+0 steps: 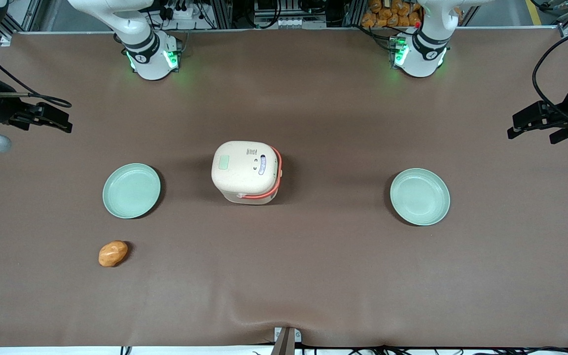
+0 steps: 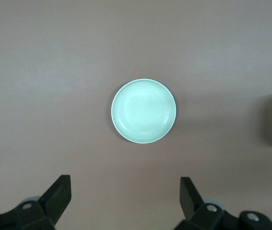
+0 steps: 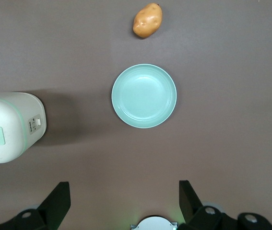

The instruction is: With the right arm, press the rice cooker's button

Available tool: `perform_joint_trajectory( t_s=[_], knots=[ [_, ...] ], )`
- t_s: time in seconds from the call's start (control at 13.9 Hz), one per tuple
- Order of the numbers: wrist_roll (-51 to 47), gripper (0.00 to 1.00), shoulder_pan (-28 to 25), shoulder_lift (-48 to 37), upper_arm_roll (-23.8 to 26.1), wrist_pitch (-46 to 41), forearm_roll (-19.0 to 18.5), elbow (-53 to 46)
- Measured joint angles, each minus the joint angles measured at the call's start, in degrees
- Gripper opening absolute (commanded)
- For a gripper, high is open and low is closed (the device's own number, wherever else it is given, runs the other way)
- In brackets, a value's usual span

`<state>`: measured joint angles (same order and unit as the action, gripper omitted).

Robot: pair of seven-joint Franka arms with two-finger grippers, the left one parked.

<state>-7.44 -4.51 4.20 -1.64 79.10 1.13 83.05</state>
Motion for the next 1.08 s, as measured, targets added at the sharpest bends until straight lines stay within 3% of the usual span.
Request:
perform_joint_trajectory(
  t_s=[1.08],
  knots=[
    [-0.09, 1.00, 0.16, -0.15, -2.22, -0.09, -0.05, -0.06]
  ],
)
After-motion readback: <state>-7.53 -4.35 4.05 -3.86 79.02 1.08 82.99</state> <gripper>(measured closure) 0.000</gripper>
